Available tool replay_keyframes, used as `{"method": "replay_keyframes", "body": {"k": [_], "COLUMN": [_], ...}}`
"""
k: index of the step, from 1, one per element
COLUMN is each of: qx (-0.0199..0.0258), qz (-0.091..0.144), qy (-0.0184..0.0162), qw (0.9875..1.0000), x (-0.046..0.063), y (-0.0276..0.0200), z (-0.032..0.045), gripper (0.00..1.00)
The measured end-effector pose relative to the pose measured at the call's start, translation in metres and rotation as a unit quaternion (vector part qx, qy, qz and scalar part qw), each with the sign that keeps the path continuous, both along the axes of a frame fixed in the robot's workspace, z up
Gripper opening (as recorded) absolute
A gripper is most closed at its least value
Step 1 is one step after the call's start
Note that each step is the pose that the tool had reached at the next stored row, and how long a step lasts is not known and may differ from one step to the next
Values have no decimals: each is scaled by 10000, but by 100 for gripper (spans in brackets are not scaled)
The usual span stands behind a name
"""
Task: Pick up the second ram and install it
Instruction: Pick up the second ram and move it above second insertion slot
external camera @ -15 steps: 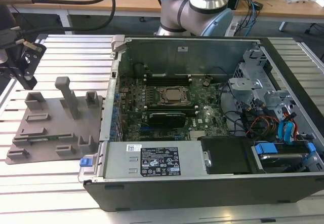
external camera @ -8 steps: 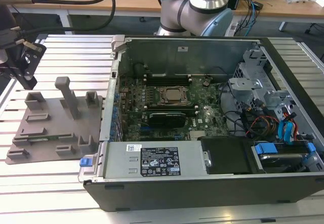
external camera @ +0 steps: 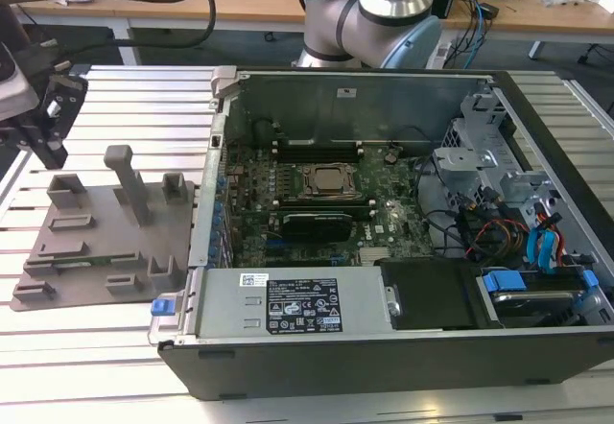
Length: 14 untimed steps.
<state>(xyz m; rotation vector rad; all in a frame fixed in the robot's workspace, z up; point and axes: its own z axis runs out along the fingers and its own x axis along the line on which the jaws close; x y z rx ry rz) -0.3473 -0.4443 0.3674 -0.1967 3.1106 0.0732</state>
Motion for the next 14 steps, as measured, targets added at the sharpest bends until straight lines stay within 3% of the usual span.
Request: {"method": "replay_keyframes", "body": {"k": [1, 3, 4, 6, 8, 10, 12, 14], "qx": [0, 0, 0, 0, 0, 0, 0, 0], "qz": [245, 699, 812, 902, 1107, 1188, 1421, 1534], "qy": [0, 0, 0, 0, 0, 0, 0, 0], "qw": [9997, 9976, 9967, 9959, 9939, 9929, 9899, 9882], "x": [0, 0, 0, 0, 0, 0, 0, 0], "y": [0, 0, 0, 0, 0, 0, 0, 0], "z": [0, 0, 0, 0, 0, 0, 0, 0], "gripper": [10, 10, 10, 10, 10, 10, 10, 10]}}
